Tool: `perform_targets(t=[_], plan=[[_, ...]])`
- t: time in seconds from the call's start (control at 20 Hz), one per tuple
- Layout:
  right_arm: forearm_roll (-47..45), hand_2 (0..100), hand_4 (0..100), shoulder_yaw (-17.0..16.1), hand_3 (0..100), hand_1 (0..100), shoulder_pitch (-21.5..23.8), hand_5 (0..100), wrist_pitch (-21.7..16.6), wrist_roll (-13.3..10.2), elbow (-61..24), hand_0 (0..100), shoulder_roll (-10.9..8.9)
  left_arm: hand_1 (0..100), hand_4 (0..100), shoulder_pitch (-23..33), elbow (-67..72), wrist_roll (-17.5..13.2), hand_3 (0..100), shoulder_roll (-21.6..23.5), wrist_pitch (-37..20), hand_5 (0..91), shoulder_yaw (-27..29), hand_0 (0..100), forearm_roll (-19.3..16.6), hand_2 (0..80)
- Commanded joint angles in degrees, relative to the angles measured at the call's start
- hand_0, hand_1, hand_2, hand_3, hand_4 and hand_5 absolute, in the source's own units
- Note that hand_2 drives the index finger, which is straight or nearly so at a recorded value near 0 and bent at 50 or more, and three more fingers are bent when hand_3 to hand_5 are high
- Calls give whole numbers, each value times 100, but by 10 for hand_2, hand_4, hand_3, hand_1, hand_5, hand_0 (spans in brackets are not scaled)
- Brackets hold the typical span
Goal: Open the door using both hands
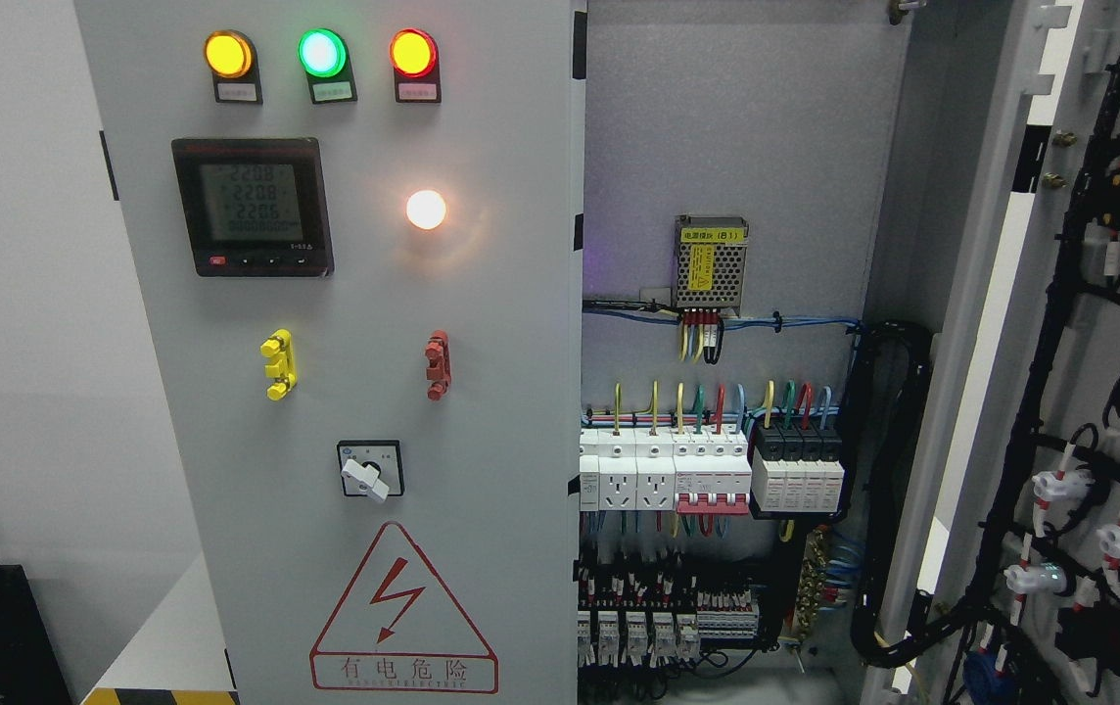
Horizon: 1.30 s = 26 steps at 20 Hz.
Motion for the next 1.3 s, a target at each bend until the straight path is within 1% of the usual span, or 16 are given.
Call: perform_targets(t=[0.0, 0.2, 0.35, 0.45, 0.6, 0.7, 0.75, 0.8, 0.85, 0.9, 1.0, 1.05, 1.15, 1.2, 1.25], plan=[[-3, 0, 0, -5, 0, 389, -16, 0, -1, 36, -185, 120, 1, 389, 0, -166, 333, 36, 0, -541, 92, 0, 70, 120, -330, 0], [14, 0, 0, -14, 0, 389, -25, 0, -1, 36, -265, 120, -8, 389, 0, -26, 332, 36, 0, -567, 241, 0, 97, 120, -365, 0], [6, 0, 0, -14, 0, 389, -69, 0, -10, 19, -353, 120, -43, 389, 0, 141, 219, 36, 0, -576, 172, 0, 88, 120, -444, 0], [6, 0, 0, -5, 0, 389, -104, 0, -10, 19, -449, 120, -105, 389, 0, 308, -44, 27, 0, -576, 163, 0, 79, 120, -436, 0], [-29, 0, 0, -40, 0, 389, -209, 0, -18, 10, -476, 120, -166, 389, 0, 370, -160, 10, 0, -558, 163, 0, 62, 120, -418, 0], [-38, 0, 0, -189, 0, 389, -227, 0, -18, 10, -511, 120, -289, 389, 0, 379, -195, 1, 0, -549, 154, 0, 70, 120, -409, 0], [-38, 0, 0, -303, 0, 389, -210, 0, -18, 10, -729, 120, -342, 389, 0, 379, -213, -8, 0, -549, 154, 0, 79, 120, -409, 0], [-38, 0, 0, -435, 0, 389, -123, 0, -10, 10, -1192, 120, -368, 389, 0, 388, -265, -8, 0, -549, 154, 0, 97, 120, -392, 0], [-38, 0, 0, -575, 0, 389, 104, 0, -18, 10, -1806, 120, -377, 389, 0, 423, -318, -17, 0, -541, 154, 0, 123, 120, -392, 0], [-38, 0, 0, -777, 0, 389, 437, 0, -18, 10, -2595, 120, -395, 389, 0, 467, -362, -17, 0, -541, 145, 0, 132, 120, -383, 0], [-38, 0, 0, -1286, 0, 389, 974, 0, -27, 19, -4212, 120, -439, 389, 0, 476, -441, 18, 0, -549, 40, 0, 202, 120, -365, 0], [-47, 0, 0, -1350, 0, 389, 1238, 0, -44, 19, -4986, 120, -430, 389, 0, 485, -441, 27, 0, -549, -65, 0, 307, 120, -357, 0], [-47, 0, 0, -1298, 0, 389, 1782, 0, -158, 19, -6410, 120, -386, 389, 0, 485, -424, 18, 0, -541, -163, 0, 378, 120, -374, 0], [-56, 0, 0, -1219, 0, 389, 2116, 0, -289, 28, -7009, 120, -395, 389, 0, 493, -432, 18, 0, -541, -163, 0, 378, 120, -383, 0], [-56, 0, 0, -1044, 0, 389, 2415, 0, -473, 28, -7485, 120, -404, 389, 0, 485, -424, 10, 0, -532, -163, 0, 378, 120, -374, 0]])
